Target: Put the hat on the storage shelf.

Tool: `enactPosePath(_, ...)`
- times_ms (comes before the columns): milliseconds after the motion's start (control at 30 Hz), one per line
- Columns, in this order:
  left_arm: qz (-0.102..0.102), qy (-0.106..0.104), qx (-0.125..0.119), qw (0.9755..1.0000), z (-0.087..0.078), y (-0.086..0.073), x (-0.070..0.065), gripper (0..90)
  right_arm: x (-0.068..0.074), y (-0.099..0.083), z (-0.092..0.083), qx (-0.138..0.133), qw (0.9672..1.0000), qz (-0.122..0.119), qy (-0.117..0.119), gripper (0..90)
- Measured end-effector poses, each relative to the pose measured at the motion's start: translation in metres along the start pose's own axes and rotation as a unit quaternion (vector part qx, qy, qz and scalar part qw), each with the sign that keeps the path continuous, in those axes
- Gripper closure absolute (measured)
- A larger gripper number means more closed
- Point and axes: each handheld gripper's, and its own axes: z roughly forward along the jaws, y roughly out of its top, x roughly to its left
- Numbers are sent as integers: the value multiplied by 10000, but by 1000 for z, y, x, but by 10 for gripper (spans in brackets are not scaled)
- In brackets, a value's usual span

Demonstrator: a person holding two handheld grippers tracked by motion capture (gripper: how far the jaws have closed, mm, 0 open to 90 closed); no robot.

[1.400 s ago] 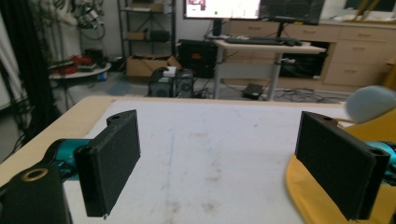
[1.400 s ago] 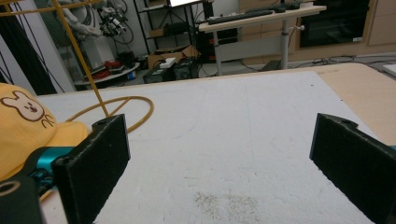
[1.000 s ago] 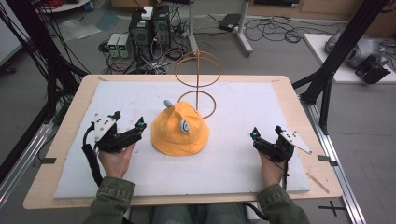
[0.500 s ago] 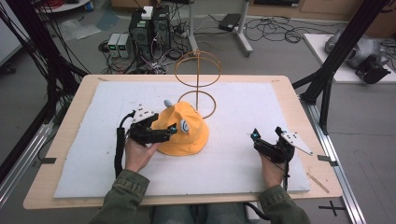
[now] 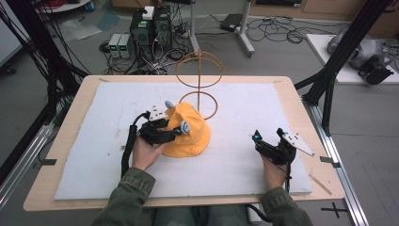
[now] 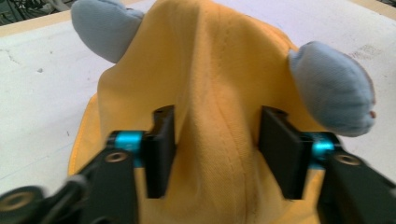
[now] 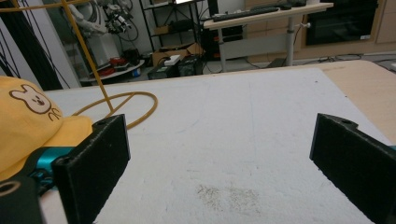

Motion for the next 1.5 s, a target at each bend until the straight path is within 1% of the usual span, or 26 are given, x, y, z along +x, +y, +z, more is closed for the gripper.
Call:
enactPosePath(33,41,26,8,10000,-1,0,0,622,0,0,0,-5,10000,-38,-4,45)
enactPosePath(100,40,172,7,9998,-2,0,0,766,0,0,0,-3,10000,-62,11,45)
enactPosePath(167,39,188,33,9998,-2,0,2,866,0,-1,0,-15,10000,-61,8,45)
enactPosePath(233,66,240,33,9997,-2,0,1,877,0,-1,0,-10,10000,-54,14,45)
enactPosePath(300,172,308,42,9994,-2,0,-1,881,-1,-1,0,-5,10000,-33,-1,45)
enactPosePath(467,292,491,-3,9984,-5,0,-5,885,-1,0,0,-19,10000,4,11,45)
enactPosePath(533,324,530,-48,9981,-7,0,-6,885,-1,0,0,-20,10000,-6,7,45)
enactPosePath(600,335,521,-105,9980,-10,1,-6,885,-1,0,0,-18,10000,12,-6,45)
enactPosePath(733,370,602,-283,9971,-18,2,-9,885,-2,0,1,-26,10000,8,0,45)
enactPosePath(767,370,595,-335,9970,-21,2,-9,886,-2,0,1,-25,10000,34,-5,45)
enactPosePath(833,360,689,-432,9960,-28,3,-8,885,-3,0,1,-15,10000,62,2,45)
enactPosePath(933,246,695,-632,9953,-41,2,-4,886,-3,0,0,-33,10000,85,-4,45)
enactPosePath(1033,104,792,-860,9931,-55,1,1,886,-4,0,0,-20,9999,149,-7,45)
enactPosePath(1067,81,843,-924,9921,-60,2,3,886,-4,0,0,-41,9999,111,-11,45)
enactPosePath(1133,18,903,-1045,9904,-69,3,7,886,-4,0,0,-20,9999,145,-2,45)
enactPosePath(1200,-2,926,-1144,9891,-78,5,9,886,-4,0,0,-23,9999,143,2,45)
enactPosePath(1233,4,922,-1167,9889,-82,7,10,886,-4,0,0,-23,9999,144,4,45)
enactPosePath(1333,38,999,-1256,9870,-94,12,10,886,-5,0,1,-33,9999,165,-5,45)
enactPosePath(1433,2,1058,-1455,9837,-104,15,12,886,-5,-1,0,-12,9998,196,-9,45)
enactPosePath(1500,-32,1135,-1618,9803,-111,18,14,886,-6,-1,0,-10,9997,229,-8,45)
